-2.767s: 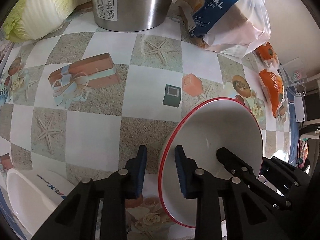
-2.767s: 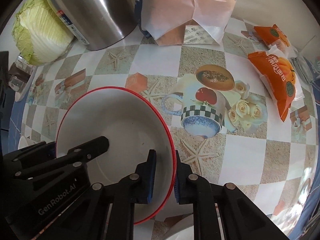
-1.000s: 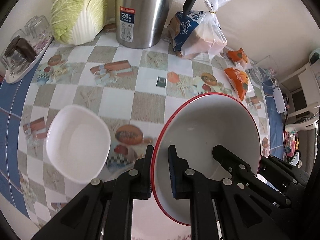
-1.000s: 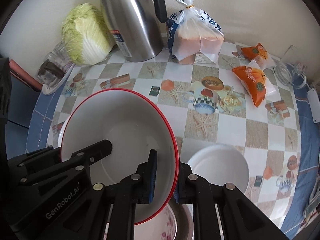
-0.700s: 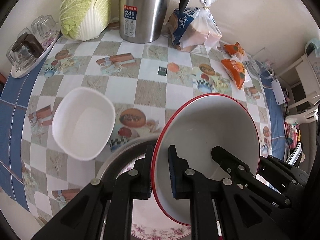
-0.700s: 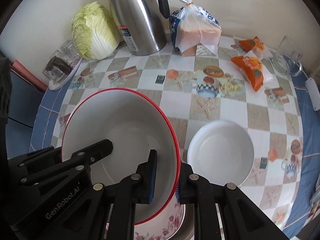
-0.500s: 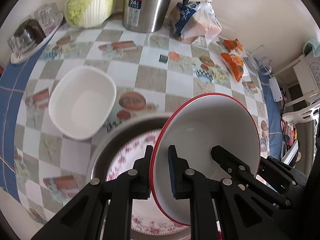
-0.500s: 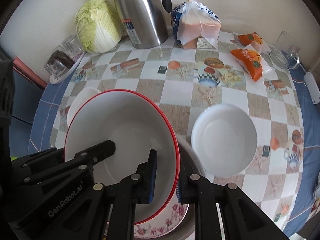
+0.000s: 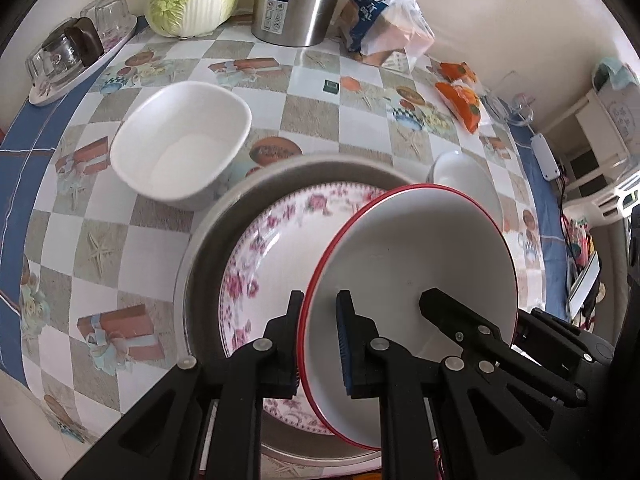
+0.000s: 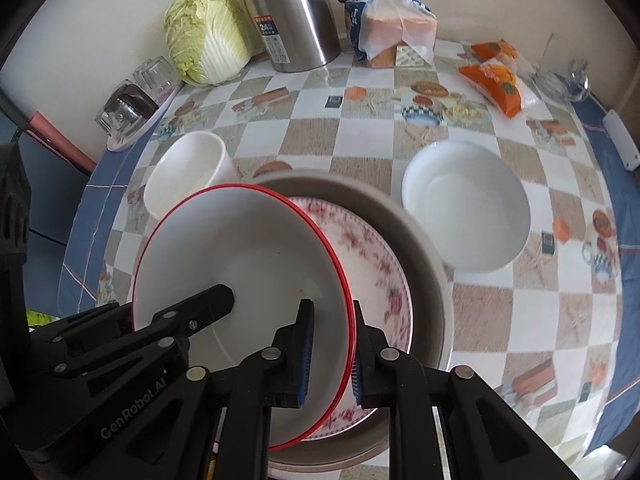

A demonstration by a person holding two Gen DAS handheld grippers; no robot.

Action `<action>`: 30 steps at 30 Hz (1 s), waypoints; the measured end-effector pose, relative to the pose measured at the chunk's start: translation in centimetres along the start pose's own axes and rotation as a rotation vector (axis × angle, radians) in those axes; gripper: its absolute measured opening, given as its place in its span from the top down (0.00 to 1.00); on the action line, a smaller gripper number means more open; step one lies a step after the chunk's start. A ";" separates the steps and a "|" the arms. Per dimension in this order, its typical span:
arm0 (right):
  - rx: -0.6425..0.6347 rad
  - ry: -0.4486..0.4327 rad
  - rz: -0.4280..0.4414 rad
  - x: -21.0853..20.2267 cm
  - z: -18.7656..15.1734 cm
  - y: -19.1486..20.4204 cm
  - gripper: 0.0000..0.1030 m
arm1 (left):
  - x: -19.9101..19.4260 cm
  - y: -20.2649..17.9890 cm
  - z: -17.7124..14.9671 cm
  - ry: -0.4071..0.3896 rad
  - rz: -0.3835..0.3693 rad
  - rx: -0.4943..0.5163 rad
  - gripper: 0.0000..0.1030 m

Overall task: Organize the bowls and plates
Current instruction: 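Lift the red-rimmed bowl with both grippers and carry it over the basin, then lower the red-rimmed bowl onto the pink-floral plate with both grippers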

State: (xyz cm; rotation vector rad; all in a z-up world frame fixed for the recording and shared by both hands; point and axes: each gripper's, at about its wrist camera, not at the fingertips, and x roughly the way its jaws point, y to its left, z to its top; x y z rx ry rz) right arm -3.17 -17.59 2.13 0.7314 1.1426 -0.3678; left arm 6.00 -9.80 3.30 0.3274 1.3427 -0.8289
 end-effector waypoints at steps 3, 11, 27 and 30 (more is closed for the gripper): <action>-0.009 -0.001 -0.005 0.5 -1.2 0.2 0.82 | 0.5 0.2 -0.8 0.005 0.010 0.003 0.86; 0.038 0.007 0.020 1.7 -2.2 -0.2 0.82 | 1.5 0.6 -1.7 -0.009 0.015 -0.016 0.86; 0.092 -0.030 0.039 2.9 -1.1 -0.9 0.82 | 2.4 1.0 -0.3 -0.046 0.029 -0.031 0.86; 0.106 -0.038 0.048 3.1 -1.0 -1.0 0.82 | 2.4 1.1 -0.1 -0.054 0.029 -0.042 0.86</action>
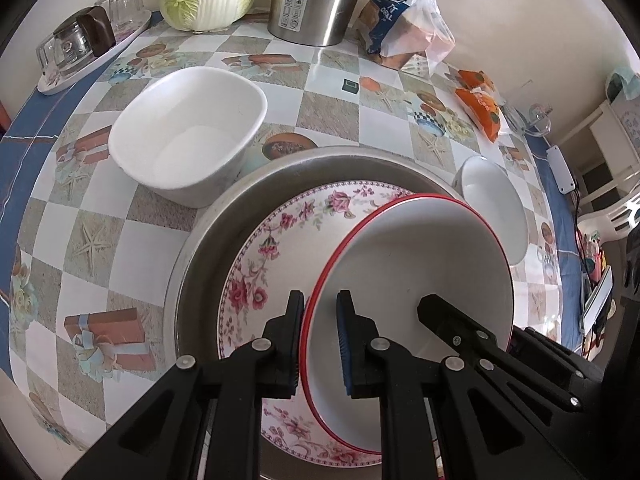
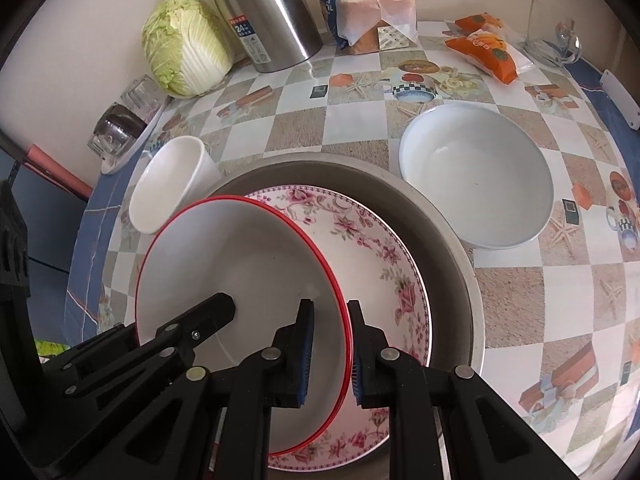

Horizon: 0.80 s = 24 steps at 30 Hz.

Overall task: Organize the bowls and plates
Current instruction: 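Lower the red-rimmed bowl onto the pink-floral plate with both grippers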

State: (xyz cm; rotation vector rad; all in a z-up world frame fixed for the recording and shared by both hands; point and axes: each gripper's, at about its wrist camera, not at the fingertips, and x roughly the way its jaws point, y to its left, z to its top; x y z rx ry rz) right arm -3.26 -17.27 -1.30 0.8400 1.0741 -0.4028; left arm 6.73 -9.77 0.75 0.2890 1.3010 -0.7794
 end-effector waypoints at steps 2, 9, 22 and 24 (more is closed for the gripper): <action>0.006 -0.003 0.005 0.1 0.0 0.0 0.82 | 0.0 0.0 0.3 -0.007 0.004 -0.002 0.86; 0.013 -0.007 0.024 0.4 0.2 0.2 0.82 | -0.4 0.3 0.6 -0.021 0.012 -0.009 0.85; 0.019 0.000 0.020 0.5 0.2 -0.1 0.82 | 0.4 0.3 0.3 -0.002 0.009 -0.030 0.84; 0.020 0.000 0.020 0.5 0.1 -0.1 0.82 | 0.4 0.2 0.2 -0.004 0.011 -0.033 0.84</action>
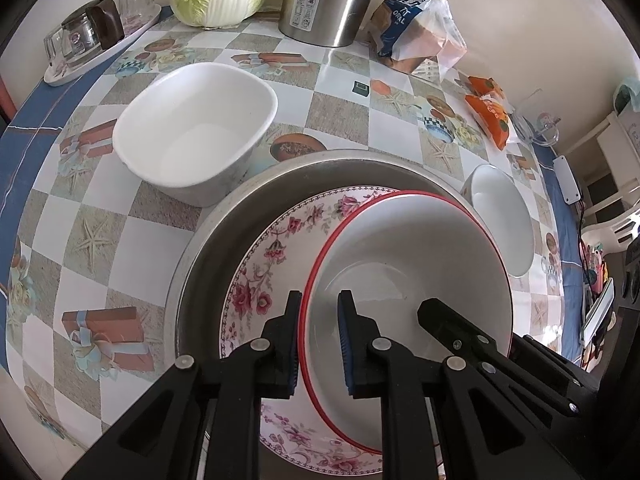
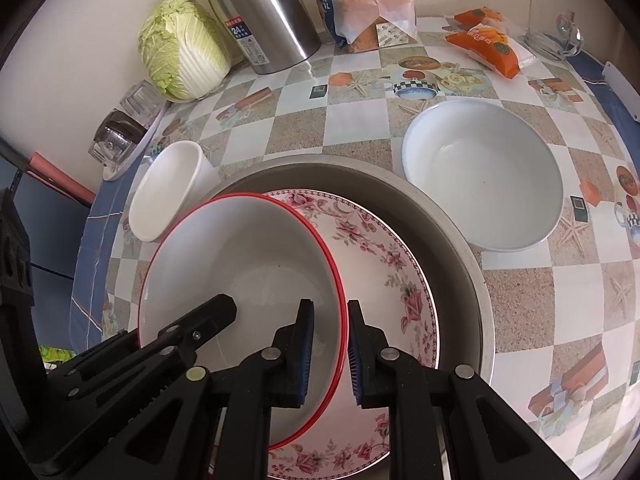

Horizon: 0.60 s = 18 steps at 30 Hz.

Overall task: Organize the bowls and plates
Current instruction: 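Lower the red-rimmed bowl onto the pink-floral plate with both grippers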

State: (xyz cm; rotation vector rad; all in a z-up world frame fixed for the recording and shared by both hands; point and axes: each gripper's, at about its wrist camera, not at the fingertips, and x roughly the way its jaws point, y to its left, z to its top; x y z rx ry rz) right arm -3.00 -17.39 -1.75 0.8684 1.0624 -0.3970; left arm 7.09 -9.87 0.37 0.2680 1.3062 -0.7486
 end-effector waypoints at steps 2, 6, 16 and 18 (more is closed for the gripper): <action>-0.001 0.000 0.001 0.0 0.0 0.0 0.82 | 0.1 0.0 0.0 0.001 0.003 -0.003 0.84; 0.001 -0.004 0.009 0.0 0.0 0.0 0.81 | 0.3 0.1 0.0 0.003 0.004 -0.011 0.83; 0.027 -0.002 0.036 0.1 0.0 -0.4 0.82 | 0.0 0.4 0.2 -0.005 -0.015 -0.024 0.79; 0.032 -0.001 0.041 0.1 0.0 -0.5 0.82 | -0.4 0.3 0.2 -0.019 -0.009 -0.019 0.79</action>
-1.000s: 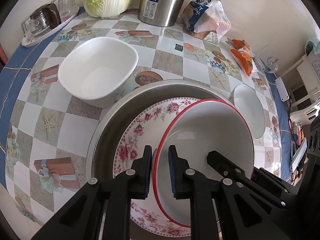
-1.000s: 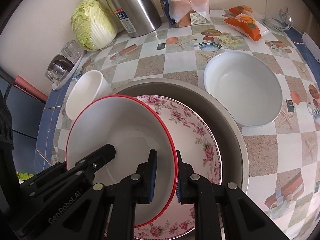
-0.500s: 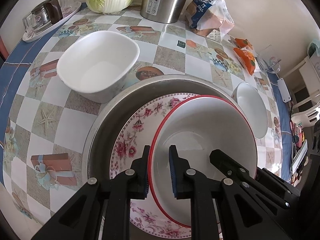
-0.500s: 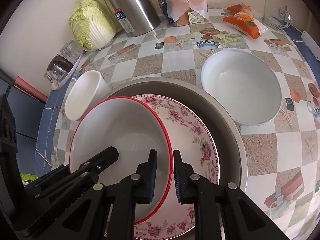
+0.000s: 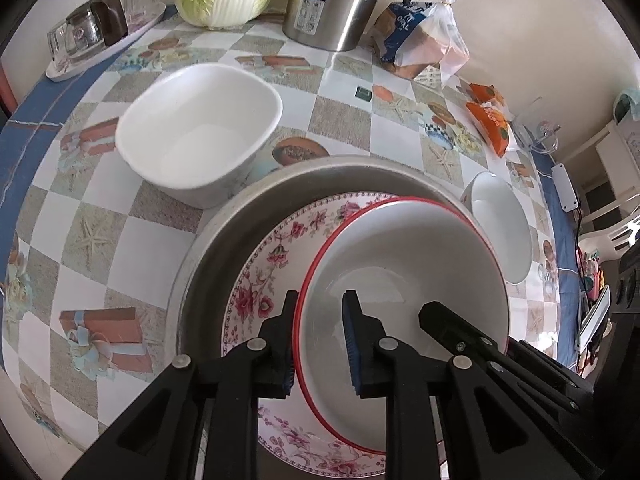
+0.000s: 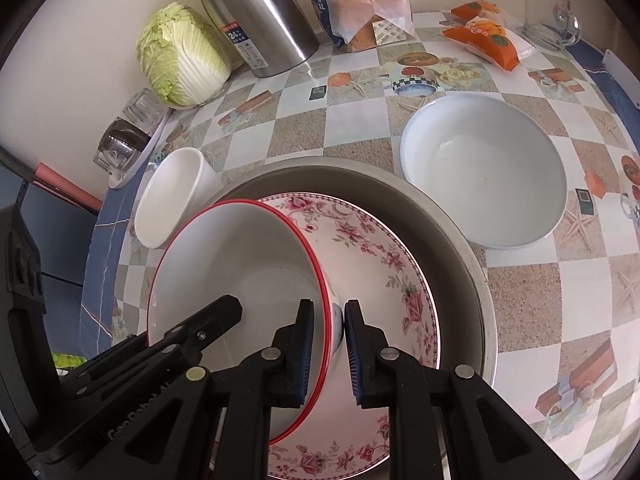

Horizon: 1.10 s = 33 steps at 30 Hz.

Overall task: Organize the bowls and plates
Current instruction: 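Lower the red-rimmed bowl onto the pink-floral plate with both grippers, then open both grippers and lift them away from the bowl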

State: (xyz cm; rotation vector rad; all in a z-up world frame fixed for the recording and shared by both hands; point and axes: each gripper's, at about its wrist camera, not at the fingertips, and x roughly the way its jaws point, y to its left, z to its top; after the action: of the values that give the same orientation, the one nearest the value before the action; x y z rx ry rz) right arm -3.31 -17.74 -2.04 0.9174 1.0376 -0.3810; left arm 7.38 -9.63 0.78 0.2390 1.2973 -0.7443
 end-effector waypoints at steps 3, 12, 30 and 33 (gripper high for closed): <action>-0.004 -0.013 0.000 -0.5 0.1 0.0 0.82 | -0.8 0.0 0.1 -0.020 0.002 0.002 0.79; -0.018 -0.085 0.007 -3.6 0.2 0.2 0.82 | -3.3 -0.1 0.1 -0.089 -0.013 0.003 0.74; -0.007 -0.145 -0.045 -6.0 0.0 -0.2 0.39 | -5.5 1.2 0.0 -0.167 -0.028 -0.058 0.44; -0.001 -0.151 -0.053 -6.1 0.0 -0.4 0.32 | -5.5 2.2 0.0 -0.167 -0.014 -0.108 0.43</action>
State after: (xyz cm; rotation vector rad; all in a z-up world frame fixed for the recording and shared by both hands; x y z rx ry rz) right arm -6.51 -18.82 3.00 0.8480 0.9248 -0.4865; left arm 8.34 -5.97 5.35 0.0790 1.1775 -0.6893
